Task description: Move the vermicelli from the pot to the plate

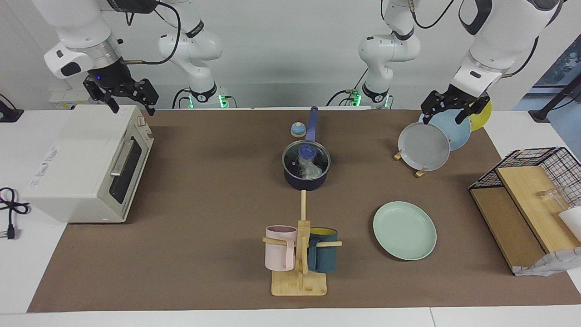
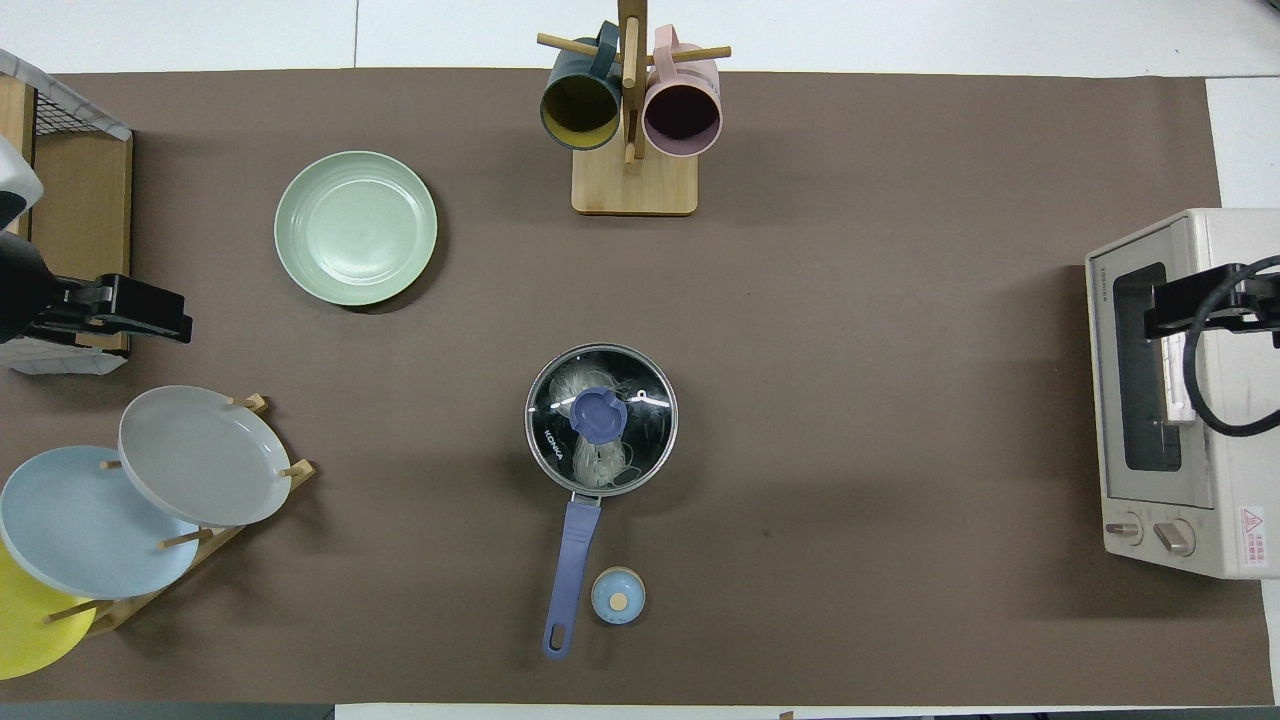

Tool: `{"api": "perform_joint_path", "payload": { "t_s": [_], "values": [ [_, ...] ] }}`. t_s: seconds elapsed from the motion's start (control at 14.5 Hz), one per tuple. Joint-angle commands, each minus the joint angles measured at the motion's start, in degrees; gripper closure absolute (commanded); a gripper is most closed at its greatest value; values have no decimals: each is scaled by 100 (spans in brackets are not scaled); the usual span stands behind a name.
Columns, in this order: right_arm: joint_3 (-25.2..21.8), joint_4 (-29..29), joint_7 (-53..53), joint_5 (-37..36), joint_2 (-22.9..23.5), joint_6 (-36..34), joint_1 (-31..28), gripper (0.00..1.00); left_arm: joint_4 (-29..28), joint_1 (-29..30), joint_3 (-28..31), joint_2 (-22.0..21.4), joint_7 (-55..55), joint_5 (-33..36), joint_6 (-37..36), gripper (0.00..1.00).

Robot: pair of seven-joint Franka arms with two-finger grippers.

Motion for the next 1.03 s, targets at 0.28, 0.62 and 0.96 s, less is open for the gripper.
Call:
{"api": "perform_joint_path", "payload": {
  "t_s": [0.28, 0.62, 0.96],
  "values": [
    [46, -49, -169, -57, -64, -40, -41, 0, -94, 74, -31, -88, 0, -65, 40, 0],
    [20, -199, -212, 22, -143, -110, -103, 0, -94, 74, -31, -97, 0, -65, 40, 0],
    [73, -278, -379, 66, -213, -331, 116, 0, -94, 74, -31, -97, 0, -65, 40, 0]
  ]
}}
